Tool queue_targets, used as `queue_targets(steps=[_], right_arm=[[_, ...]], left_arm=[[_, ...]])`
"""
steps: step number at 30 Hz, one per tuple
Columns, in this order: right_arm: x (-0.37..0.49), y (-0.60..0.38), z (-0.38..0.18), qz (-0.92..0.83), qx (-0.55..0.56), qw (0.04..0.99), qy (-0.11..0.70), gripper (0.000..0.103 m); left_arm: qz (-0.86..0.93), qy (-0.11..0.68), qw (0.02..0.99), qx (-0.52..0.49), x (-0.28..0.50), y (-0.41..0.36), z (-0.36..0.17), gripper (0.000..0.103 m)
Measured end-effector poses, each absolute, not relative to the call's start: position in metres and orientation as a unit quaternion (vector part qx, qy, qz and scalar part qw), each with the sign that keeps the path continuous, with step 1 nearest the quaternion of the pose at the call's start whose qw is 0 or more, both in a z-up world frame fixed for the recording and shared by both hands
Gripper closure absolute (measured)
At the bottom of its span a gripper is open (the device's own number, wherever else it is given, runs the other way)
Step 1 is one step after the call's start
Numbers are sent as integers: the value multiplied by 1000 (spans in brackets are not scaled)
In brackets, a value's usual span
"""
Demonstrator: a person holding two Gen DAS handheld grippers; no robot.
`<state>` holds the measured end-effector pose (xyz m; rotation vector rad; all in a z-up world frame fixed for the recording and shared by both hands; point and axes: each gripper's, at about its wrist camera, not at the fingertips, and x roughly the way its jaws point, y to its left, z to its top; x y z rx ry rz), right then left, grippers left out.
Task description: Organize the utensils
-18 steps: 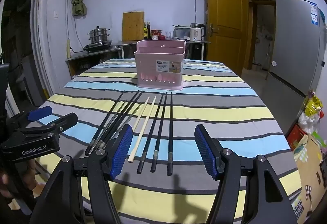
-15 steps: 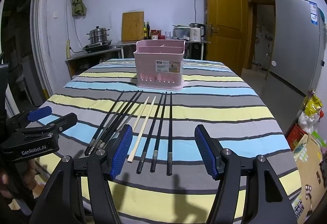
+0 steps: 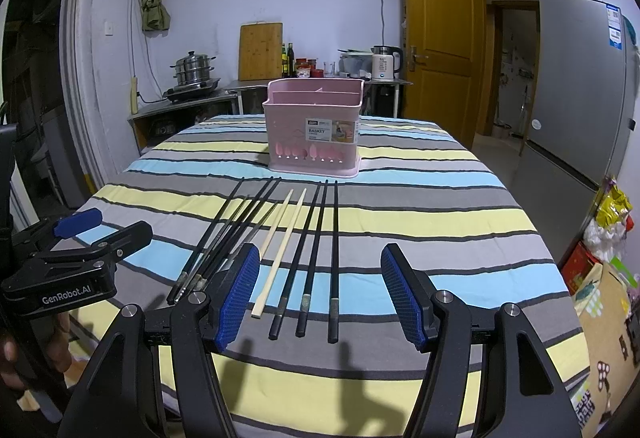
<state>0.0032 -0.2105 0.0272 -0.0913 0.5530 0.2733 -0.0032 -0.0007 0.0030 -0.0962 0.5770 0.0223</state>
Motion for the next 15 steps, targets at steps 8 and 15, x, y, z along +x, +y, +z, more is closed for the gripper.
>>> queue_targets(steps=[8,15], right_arm=[[3,-210,27,134,-45,952,272,39],[3,-210,27,134,-45,952,272,39]], left_arm=[[10,285,957,-50,-3,0,3,8],[9,284,958,-49,-3,-1,4,8]])
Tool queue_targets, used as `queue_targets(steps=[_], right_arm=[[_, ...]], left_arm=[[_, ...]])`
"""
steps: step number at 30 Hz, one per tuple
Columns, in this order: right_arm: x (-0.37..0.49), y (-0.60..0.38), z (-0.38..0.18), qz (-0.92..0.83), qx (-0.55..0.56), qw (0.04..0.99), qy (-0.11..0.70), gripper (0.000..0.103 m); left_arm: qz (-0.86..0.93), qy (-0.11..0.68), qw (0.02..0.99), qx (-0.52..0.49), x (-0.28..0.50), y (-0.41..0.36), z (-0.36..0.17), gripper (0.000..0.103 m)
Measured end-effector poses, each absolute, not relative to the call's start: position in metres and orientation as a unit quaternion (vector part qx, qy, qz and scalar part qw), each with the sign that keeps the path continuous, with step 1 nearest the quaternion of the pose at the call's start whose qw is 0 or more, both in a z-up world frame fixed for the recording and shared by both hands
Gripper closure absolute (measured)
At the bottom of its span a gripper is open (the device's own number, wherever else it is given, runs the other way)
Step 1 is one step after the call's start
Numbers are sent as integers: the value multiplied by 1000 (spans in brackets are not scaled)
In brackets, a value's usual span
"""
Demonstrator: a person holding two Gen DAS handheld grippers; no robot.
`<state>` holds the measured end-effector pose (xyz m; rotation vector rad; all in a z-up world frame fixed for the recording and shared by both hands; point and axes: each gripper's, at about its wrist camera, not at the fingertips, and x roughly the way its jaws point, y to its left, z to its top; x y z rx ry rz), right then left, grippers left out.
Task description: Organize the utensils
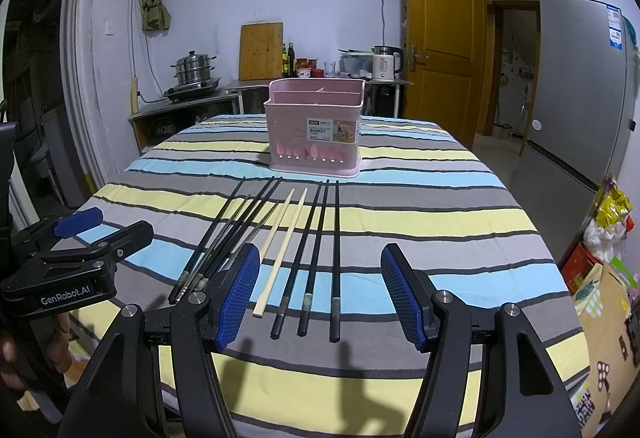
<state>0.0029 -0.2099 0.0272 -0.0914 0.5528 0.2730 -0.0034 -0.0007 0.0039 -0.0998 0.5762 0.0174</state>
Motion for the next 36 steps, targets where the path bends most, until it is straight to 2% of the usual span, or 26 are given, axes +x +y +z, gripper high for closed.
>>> queue_targets(steps=[36], right_arm=[[3,-209,26,134,-44,952,273,39]], left_arm=[[6,284,958,-47,-5,-3,5,8]])
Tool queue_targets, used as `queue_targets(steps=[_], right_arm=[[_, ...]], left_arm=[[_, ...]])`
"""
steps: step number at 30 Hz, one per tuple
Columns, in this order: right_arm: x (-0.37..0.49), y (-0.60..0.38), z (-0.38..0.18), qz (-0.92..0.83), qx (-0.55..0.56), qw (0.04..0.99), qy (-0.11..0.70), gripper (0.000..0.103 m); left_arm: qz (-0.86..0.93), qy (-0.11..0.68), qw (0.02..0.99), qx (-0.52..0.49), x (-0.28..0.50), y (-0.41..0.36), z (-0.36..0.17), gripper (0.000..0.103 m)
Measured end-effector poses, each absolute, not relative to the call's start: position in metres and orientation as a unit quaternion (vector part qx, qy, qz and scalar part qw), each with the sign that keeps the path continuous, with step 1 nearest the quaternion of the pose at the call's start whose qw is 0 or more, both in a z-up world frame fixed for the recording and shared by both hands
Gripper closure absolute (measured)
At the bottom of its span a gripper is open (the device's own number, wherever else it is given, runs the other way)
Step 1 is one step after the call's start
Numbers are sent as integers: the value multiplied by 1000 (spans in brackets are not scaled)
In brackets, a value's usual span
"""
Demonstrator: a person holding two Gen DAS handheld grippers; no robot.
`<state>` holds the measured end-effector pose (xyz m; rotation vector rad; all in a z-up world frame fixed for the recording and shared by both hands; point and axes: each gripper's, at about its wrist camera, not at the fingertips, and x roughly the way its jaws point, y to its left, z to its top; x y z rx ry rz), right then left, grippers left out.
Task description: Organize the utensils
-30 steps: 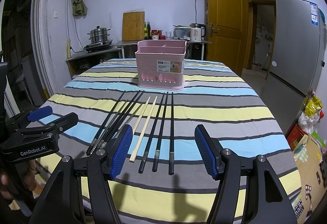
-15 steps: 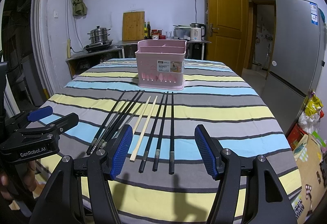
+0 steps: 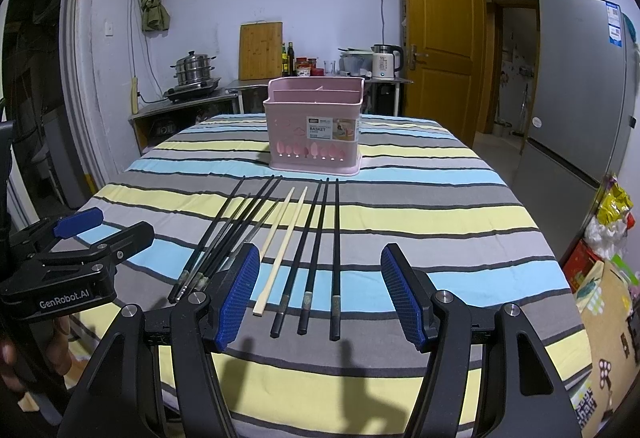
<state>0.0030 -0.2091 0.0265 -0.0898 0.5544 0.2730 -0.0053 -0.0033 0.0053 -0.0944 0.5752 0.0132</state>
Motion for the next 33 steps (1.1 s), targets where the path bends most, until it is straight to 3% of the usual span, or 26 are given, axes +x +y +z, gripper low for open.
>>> queue_targets(steps=[16,28,33], right_arm=[[9,-207,21,136,-46,949,280,39],[57,-210,14,129,-51,940,310,40],[89,-212,8,128,-48,933,333,51]], left_arm=[[-9,295,954,-53,3,-2,0,8],[-18,331,942,-52,55,5,-8,8],[-15,370,927,-52,88,9,-15,13]])
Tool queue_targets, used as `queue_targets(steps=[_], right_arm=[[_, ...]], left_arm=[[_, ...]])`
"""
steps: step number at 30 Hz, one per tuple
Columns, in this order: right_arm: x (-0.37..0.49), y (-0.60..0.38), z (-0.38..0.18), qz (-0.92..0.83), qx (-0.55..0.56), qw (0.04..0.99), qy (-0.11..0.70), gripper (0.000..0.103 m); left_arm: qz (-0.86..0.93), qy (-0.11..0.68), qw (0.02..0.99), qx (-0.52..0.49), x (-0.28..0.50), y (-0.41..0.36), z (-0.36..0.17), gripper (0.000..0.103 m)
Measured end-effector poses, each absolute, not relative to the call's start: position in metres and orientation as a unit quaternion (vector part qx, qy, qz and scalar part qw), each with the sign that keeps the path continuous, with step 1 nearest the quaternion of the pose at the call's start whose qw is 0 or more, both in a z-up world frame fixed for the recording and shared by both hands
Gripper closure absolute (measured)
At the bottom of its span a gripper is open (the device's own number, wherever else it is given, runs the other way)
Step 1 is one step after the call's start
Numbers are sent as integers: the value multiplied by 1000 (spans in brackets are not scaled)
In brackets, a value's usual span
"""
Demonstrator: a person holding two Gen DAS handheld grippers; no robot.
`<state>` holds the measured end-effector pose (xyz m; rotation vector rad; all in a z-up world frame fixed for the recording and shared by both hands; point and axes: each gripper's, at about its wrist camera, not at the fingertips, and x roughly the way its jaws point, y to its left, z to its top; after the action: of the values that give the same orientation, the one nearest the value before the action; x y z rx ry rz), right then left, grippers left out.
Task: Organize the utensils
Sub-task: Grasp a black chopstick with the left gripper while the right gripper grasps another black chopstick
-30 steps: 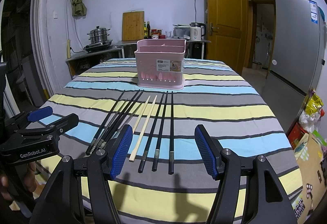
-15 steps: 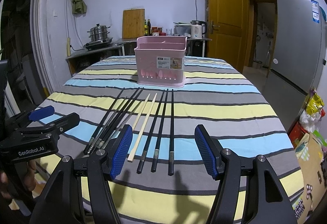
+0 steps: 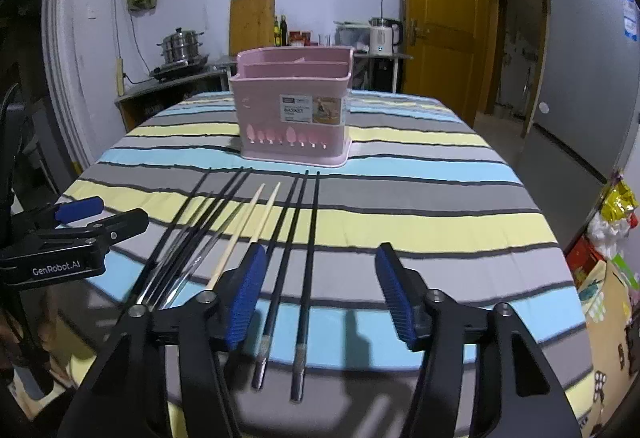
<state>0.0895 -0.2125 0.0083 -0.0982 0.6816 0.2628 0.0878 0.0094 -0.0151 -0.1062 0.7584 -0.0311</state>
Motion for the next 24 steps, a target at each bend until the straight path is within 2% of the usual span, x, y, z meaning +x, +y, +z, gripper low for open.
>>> queue_targets(steps=[5,7,12,16,24], right_arm=[[122,-211,0,136,-45,920,364,60],[137,-208,-5,142,-45,913,379,69],[161,-204,-12,158,-41,900,404,76],[179,-200,-20,167,-40,890,422,82],[207,-194,-31,175,-33,876,448,87]], left_arm=[[-13,399,914,-64,115,17,-21,22],[-13,406,911,-72,126,21,-22,29],[-25,425,901,-87,149,27,-28,37],[-31,443,892,-86,165,26,-35,50],[-35,457,885,-77,186,21,-39,70]])
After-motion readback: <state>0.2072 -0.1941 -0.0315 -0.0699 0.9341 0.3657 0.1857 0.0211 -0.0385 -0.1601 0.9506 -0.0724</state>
